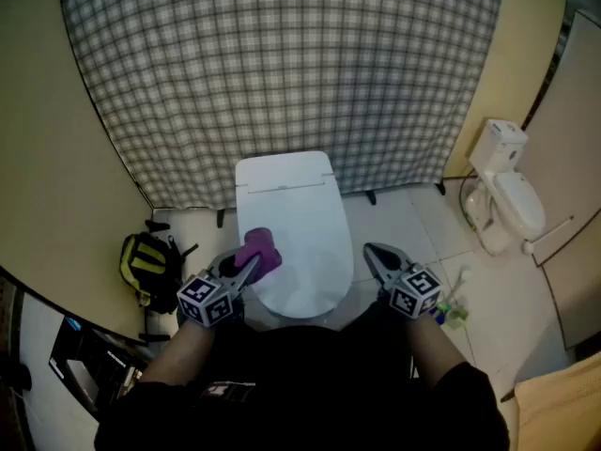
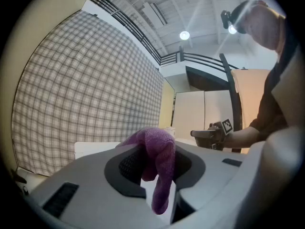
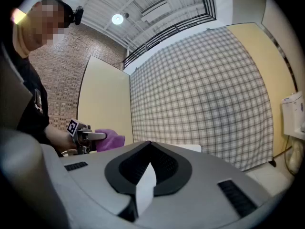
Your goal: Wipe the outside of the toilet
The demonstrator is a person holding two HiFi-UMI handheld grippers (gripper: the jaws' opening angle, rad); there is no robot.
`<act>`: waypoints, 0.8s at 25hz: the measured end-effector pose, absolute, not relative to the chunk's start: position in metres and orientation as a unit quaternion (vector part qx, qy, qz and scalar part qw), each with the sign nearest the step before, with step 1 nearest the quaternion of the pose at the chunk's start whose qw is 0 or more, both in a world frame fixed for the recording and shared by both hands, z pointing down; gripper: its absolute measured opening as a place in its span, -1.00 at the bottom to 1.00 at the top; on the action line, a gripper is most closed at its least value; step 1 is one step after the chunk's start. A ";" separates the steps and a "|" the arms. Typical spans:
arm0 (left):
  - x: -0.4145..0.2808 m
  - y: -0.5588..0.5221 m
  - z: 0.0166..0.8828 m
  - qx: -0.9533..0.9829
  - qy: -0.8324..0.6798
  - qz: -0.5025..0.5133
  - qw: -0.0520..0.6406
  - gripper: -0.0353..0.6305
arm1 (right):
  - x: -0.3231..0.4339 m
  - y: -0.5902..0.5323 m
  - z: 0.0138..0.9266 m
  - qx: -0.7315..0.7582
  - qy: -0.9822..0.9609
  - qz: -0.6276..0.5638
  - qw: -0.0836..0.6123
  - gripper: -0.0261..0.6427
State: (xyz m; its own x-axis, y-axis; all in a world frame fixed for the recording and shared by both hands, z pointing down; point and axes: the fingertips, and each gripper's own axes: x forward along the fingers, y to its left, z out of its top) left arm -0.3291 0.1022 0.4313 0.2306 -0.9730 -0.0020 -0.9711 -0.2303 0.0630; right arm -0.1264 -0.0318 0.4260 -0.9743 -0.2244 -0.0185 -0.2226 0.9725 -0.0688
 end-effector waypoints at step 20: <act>-0.318 -0.147 0.368 0.803 -0.587 0.094 0.041 -0.62 | -0.084 -0.254 0.443 -0.200 0.974 -0.076 0.077 -0.94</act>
